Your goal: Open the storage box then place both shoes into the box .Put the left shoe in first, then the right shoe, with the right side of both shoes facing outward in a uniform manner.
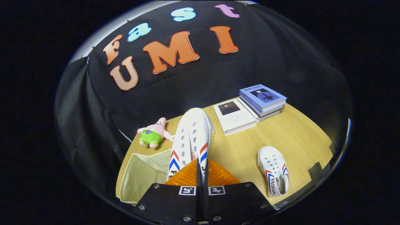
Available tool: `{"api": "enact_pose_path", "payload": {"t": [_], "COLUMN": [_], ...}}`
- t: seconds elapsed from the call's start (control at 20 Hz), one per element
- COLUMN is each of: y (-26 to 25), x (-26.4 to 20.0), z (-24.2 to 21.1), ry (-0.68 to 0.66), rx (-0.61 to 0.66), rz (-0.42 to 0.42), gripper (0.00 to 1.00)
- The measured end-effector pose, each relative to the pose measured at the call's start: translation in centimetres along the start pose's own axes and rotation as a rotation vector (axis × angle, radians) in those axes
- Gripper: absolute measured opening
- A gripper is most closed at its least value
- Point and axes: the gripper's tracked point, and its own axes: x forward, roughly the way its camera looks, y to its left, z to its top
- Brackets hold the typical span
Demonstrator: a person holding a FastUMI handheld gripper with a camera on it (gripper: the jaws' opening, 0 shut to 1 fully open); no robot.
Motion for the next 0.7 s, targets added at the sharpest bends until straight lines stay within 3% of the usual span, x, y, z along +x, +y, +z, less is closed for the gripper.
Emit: {"api": "enact_pose_path", "payload": {"t": [0.4,0.7], "y": [10.2,13.0], "x": [0.3,0.8], "z": [-2.3,-6.0], "ry": [0.046,0.096], "rx": [-0.159,-0.288], "rz": [0.212,0.308], "gripper": [0.00,0.00]}}
